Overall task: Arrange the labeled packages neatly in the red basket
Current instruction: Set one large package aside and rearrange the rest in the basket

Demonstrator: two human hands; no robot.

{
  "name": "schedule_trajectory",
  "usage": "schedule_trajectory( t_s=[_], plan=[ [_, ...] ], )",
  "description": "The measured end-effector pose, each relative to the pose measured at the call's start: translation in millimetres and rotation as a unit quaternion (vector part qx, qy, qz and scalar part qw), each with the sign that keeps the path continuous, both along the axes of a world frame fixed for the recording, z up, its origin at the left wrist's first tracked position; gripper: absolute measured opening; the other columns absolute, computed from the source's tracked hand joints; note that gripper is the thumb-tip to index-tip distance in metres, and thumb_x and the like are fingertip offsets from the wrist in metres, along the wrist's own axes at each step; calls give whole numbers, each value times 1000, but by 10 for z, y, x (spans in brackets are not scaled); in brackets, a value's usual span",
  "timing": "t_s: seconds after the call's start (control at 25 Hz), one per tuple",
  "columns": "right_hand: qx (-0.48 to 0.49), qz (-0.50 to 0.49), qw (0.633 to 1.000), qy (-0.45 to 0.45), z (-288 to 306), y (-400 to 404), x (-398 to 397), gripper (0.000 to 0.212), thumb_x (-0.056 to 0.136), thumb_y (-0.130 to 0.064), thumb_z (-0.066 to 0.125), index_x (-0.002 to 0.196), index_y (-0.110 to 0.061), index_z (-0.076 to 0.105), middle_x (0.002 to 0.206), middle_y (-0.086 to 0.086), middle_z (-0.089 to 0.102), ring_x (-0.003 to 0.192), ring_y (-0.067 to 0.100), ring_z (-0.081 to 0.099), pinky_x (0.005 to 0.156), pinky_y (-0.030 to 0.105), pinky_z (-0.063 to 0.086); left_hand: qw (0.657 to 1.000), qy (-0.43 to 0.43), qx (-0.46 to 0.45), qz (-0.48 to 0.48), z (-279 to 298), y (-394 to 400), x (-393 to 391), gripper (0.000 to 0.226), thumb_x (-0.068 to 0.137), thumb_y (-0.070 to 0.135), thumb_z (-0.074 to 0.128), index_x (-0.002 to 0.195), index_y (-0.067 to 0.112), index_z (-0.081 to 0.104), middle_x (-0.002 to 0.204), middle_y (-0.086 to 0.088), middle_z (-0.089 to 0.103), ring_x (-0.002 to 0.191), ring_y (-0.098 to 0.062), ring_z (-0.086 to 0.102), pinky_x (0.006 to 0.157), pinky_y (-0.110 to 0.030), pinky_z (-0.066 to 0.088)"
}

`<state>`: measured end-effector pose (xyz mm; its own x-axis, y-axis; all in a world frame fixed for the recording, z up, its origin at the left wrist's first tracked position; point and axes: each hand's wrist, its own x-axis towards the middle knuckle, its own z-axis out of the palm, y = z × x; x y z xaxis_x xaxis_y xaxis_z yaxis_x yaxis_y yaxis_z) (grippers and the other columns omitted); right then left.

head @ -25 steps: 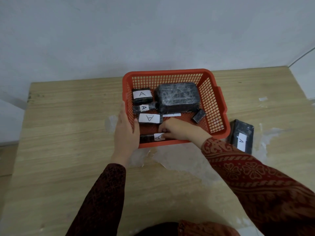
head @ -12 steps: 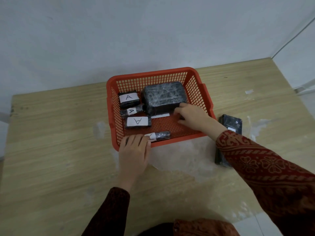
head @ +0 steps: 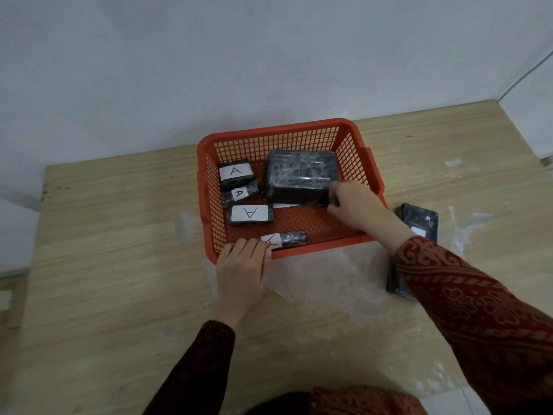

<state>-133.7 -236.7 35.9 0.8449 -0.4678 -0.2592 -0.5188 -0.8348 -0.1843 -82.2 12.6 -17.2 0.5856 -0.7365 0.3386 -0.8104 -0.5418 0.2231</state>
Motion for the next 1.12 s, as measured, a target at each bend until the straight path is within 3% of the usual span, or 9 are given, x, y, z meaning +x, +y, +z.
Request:
schedule_trajectory(
  t_s=[0.08, 0.16, 0.24, 0.36, 0.52, 0.76, 0.92, 1.12],
  plan=[
    [42, -46, 997, -55, 114, 18, 14, 13, 82, -14, 62, 92, -7, 63, 91, 14, 67, 87, 33, 63, 71, 39, 52, 1000, 6, 3, 4, 25, 9, -5, 27, 95, 22, 42, 84, 14, 66, 79, -1, 67, 71, -20, 58, 65, -32, 39],
    [153, -59, 982, -97, 196, 106, 74, 7, 82, -13, 65, 89, -12, 65, 85, 5, 66, 82, 21, 63, 72, 32, 50, 1000, 13, 11, 7, 58, 6, 1, 24, 94, 21, 46, 84, 13, 66, 79, -1, 67, 72, -20, 59, 65, -33, 41],
    [271, -40, 957, -95, 198, 296, 172, 9, 82, -14, 68, 91, -17, 66, 86, 0, 67, 80, 12, 62, 74, 24, 50, 1000, 24, 0, -7, 99, 15, 0, 23, 93, 20, 48, 82, 12, 67, 78, -2, 68, 71, -21, 59, 67, -33, 42],
    [328, -20, 942, -70, -2, 641, 324, 15, 81, -17, 72, 95, -16, 68, 90, 2, 67, 81, 11, 59, 71, 20, 47, 997, 49, -58, -27, 159, 120, 11, 24, 93, 20, 50, 78, 9, 66, 75, -5, 66, 70, -21, 60, 75, -32, 44],
    [279, -22, 957, -75, -230, 950, 488, 18, 79, -13, 74, 94, -5, 66, 81, 10, 65, 78, 19, 58, 68, 28, 46, 996, 65, -60, 6, 132, 325, 64, 21, 92, 18, 52, 81, 7, 66, 77, -6, 66, 74, -24, 60, 82, -35, 46],
    [152, 17, 988, -37, -353, 1105, 634, 17, 83, -17, 70, 93, -4, 65, 97, 18, 68, 94, 32, 62, 74, 35, 49, 997, 41, -52, 50, -12, 302, -14, 26, 94, 18, 44, 83, 7, 65, 78, -8, 64, 78, -26, 61, 98, -37, 41],
    [143, 24, 988, -43, -368, 1128, 683, 17, 82, -20, 70, 90, -6, 65, 95, 16, 69, 91, 30, 63, 73, 36, 52, 995, 26, -70, 59, -37, 285, -5, 27, 92, 16, 45, 79, 6, 66, 75, -8, 65, 75, -27, 62, 97, -39, 41],
    [161, 65, 983, -52, -261, 1137, 652, 14, 86, -19, 63, 97, -10, 66, 96, 13, 71, 92, 29, 65, 78, 41, 56, 996, 82, -4, 46, 151, 258, 22, 23, 92, 17, 47, 78, 10, 64, 76, -4, 64, 74, -23, 59, 85, -35, 44]
  ],
)
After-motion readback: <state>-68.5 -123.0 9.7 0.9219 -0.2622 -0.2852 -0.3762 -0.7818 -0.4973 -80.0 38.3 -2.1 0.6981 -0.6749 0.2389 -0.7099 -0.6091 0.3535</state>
